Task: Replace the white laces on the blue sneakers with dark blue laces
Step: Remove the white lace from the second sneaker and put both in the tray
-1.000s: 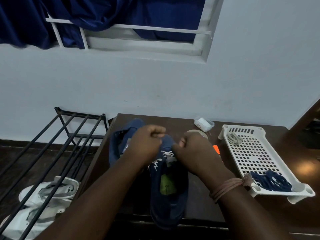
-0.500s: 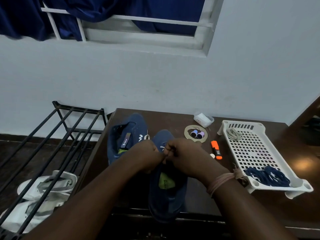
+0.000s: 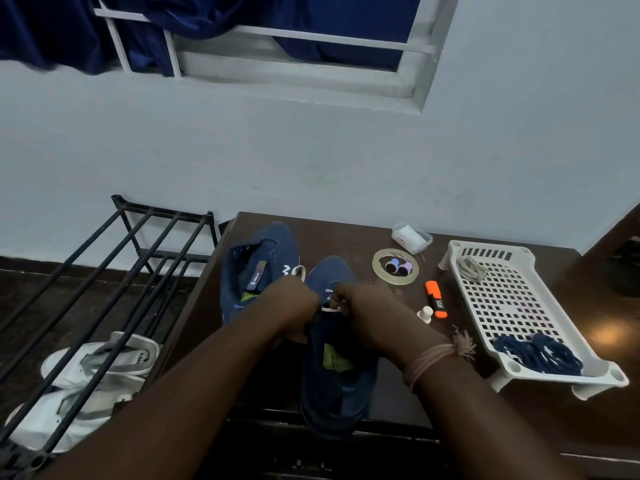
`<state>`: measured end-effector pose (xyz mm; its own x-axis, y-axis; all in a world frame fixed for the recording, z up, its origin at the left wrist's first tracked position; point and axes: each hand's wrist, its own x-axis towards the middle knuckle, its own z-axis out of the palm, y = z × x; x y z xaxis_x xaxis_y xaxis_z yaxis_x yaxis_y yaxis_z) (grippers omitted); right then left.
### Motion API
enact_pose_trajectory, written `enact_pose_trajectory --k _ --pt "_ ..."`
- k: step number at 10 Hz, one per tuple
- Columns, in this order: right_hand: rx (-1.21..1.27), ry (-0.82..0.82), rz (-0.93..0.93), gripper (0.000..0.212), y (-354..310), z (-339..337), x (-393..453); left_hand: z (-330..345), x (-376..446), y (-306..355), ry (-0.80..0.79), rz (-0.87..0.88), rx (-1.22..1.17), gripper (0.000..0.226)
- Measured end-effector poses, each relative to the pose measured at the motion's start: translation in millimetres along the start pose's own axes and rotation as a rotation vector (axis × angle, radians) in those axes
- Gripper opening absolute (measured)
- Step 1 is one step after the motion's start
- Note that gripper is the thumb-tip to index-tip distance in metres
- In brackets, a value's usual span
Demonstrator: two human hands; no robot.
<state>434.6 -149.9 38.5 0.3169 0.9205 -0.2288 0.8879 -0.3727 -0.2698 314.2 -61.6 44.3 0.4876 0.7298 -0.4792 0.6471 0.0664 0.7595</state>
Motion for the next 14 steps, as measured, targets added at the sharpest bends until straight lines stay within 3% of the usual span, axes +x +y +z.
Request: enact_pose_trajectory --k 2,3,4,6,7,8,9,10,11,12,13,14 --pt "-0.12 0.031 0.022 0.02 -14 1 -2 -2 2 -6 -0.057 -0.111 -0.249 0.02" --pt "-0.23 -0.019 0.006 0.033 -17 7 -2 0 6 -6 -0.05 -0.124 -0.252 0.021" --pt "-0.127 0.061 0.022 0.039 -17 8 -2 -1 8 -7 -0.057 -0.146 -0.245 0.023" --pt "-0.191 0.156 -0.004 0.025 -15 15 1 -1 9 -9 -0.058 -0.138 -0.224 0.022" --pt "-0.23 0.12 -0.006 0.021 -17 18 2 -1 5 -6 -0.041 -0.155 -0.243 0.022" --pt "0.109 0.125 0.015 0.015 -13 8 6 -1 5 -6 -0.002 -0.152 -0.215 0.019" --pt "0.737 0.167 0.036 0.048 -7 -18 2 -1 7 -5 0.03 -0.14 -0.196 0.023" --pt "1.209 0.197 0.146 0.052 -1 -40 -5 0 10 -4 0.055 -0.098 -0.163 0.015" --pt "1.473 0.219 0.148 0.054 3 -49 -5 1 4 -2 0.078 -0.084 -0.164 0.009" --pt "1.76 0.295 0.008 0.048 3 -59 -9 2 6 -4 0.088 -0.052 -0.107 0.021" --pt "1.905 0.399 -0.076 0.048 0 -64 -11 3 1 -3 0.052 -0.022 -0.091 0.011" --pt "1.965 0.329 -0.029 0.053 1 -65 -14 5 1 -6 0.046 0.045 -0.009 0.035"
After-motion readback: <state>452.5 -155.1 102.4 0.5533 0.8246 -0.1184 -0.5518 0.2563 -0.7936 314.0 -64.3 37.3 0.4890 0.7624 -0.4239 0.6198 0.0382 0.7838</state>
